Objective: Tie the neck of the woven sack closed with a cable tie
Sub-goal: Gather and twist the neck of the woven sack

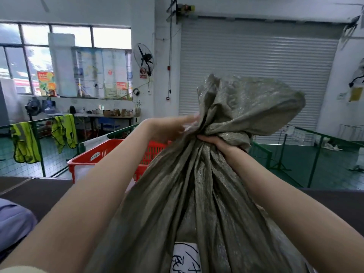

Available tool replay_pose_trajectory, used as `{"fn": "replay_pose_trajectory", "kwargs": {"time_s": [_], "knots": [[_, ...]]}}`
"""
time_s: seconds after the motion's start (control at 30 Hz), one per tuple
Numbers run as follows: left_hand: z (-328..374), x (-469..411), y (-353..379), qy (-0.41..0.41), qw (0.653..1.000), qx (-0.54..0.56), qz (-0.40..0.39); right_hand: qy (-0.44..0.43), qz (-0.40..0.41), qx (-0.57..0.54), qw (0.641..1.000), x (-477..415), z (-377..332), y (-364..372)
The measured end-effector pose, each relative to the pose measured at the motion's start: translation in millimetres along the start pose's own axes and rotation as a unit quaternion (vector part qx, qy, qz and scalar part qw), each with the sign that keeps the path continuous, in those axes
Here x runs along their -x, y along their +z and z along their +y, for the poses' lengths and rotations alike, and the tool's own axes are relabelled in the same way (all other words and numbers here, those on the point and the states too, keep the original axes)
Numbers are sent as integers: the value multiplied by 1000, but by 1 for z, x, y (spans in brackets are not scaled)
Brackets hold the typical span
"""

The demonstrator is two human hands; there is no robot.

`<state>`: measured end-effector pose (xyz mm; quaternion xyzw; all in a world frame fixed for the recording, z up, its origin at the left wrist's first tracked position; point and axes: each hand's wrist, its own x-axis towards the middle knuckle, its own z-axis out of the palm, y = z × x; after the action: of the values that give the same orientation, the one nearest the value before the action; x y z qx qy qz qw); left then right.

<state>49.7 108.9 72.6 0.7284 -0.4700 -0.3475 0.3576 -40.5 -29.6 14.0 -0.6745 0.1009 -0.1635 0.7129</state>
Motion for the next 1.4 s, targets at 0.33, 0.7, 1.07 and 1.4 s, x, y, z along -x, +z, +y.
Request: {"fn": "replay_pose_trajectory", "kwargs": {"time_s": [0.33, 0.7, 1.07, 1.4], "knots": [[-46, -58, 82, 146, 941, 187, 242, 33, -31, 261, 964, 12, -28, 3], [-58, -43, 76, 27, 940, 300, 158, 0, 210, -120, 970, 16, -16, -60], [-67, -18, 50, -42, 971, 229, 54, 93, 284, -332, 895, 33, 28, -102], [-94, 4, 36, -76, 986, 149, 20, -11, 365, -172, 915, 23, 2, -123]]}}
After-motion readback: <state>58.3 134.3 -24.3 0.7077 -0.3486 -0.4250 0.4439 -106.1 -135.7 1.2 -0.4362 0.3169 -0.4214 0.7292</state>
